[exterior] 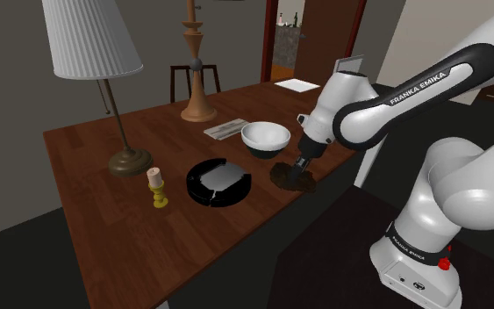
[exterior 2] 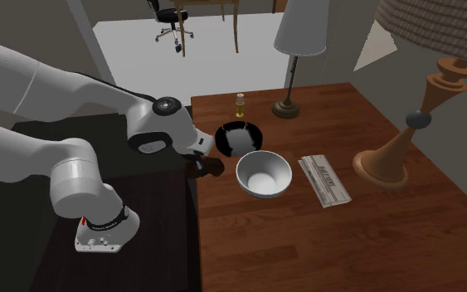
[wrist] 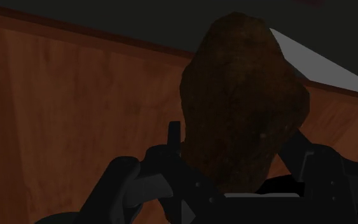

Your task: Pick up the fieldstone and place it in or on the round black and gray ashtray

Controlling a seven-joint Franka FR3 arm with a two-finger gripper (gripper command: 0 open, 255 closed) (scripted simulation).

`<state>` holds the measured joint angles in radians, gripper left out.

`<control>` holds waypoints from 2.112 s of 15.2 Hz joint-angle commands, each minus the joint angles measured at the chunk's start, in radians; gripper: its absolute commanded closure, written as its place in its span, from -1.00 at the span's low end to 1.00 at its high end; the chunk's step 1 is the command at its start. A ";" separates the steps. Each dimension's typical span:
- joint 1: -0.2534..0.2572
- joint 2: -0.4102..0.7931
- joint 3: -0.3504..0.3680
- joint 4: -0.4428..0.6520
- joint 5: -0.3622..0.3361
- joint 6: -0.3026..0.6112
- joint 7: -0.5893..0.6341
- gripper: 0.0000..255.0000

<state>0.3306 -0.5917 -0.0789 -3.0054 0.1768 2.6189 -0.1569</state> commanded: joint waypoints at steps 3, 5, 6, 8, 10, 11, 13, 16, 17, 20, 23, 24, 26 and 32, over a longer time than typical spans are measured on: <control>-0.017 -0.062 0.011 0.024 -0.017 -0.087 0.017 1.00; -0.023 -0.090 0.015 0.038 -0.023 -0.129 0.024 1.00; -0.026 -0.102 0.017 0.046 -0.026 -0.149 0.028 1.00; -0.031 -0.126 0.020 0.061 -0.031 -0.188 0.034 1.00; -0.035 -0.147 0.023 0.078 -0.035 -0.226 0.041 1.00; -0.037 -0.157 0.024 0.087 -0.037 -0.245 0.043 1.00; -0.040 -0.175 0.026 0.105 -0.041 -0.281 0.049 1.00; -0.043 -0.194 0.028 0.127 -0.045 -0.321 0.055 1.00; -0.030 -0.145 0.039 0.155 -0.036 -0.299 0.066 1.00; -0.001 -0.006 0.068 0.246 -0.014 -0.246 0.099 1.00; 0.018 0.122 0.095 0.344 -0.002 -0.212 0.131 1.00; 0.023 0.163 0.104 0.378 0.000 -0.204 0.142 1.00; 0.029 0.242 0.121 0.449 0.000 -0.193 0.164 1.00; 0.042 0.465 0.163 0.680 -0.026 -0.193 0.239 1.00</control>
<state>0.3697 -0.1648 0.0762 -2.3698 0.1578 2.4298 0.0648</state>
